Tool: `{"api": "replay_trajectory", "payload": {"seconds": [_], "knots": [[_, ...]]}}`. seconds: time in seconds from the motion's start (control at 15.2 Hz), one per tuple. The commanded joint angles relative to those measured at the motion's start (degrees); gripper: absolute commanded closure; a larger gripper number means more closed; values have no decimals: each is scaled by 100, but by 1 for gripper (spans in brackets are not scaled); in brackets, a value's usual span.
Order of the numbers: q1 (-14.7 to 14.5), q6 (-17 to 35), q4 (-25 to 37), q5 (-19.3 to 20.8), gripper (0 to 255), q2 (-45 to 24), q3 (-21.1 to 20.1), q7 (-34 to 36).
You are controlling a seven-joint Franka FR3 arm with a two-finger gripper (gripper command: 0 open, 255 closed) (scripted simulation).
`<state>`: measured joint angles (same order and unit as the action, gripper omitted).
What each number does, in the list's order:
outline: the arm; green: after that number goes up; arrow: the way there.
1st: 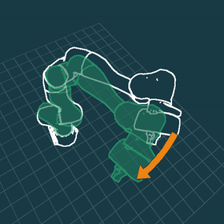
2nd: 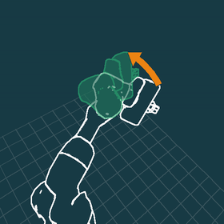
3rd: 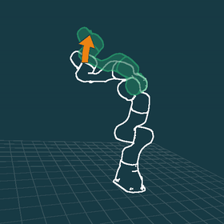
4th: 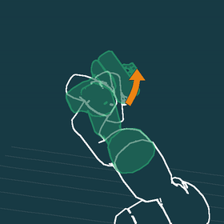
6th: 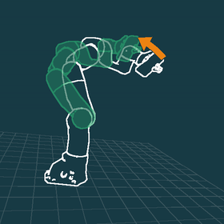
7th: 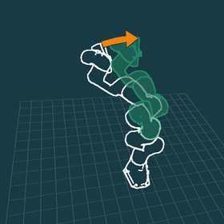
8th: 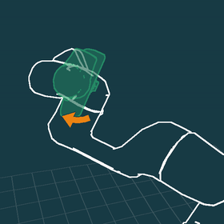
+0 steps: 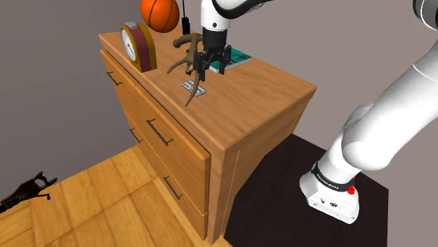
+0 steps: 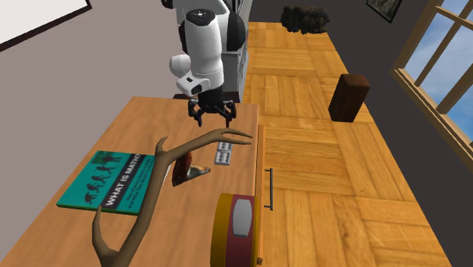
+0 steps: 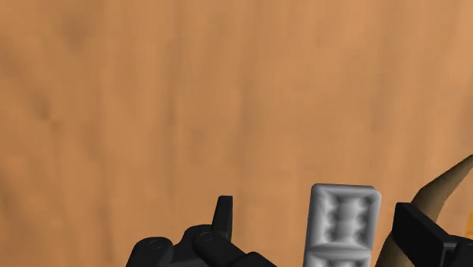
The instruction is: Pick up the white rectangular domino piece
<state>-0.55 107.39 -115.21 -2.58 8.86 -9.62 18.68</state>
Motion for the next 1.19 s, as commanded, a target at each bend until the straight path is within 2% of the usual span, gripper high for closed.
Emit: {"api": "replay_trajectory", "payload": {"seconds": [0.0, 0.26, 0.86, 0.92, 1.12], "knots": [[-22, 14, 440, 98, 0, -489, -76, 183], [-112, -48, 1369, 327, 0, -1419, -173, 522], [-120, 514, 900, 348, 0, -1513, -165, 534], [-121, 500, 923, 351, 255, -1522, -165, 536], [-122, 492, 920, 349, 255, -1511, -166, 537]]}}
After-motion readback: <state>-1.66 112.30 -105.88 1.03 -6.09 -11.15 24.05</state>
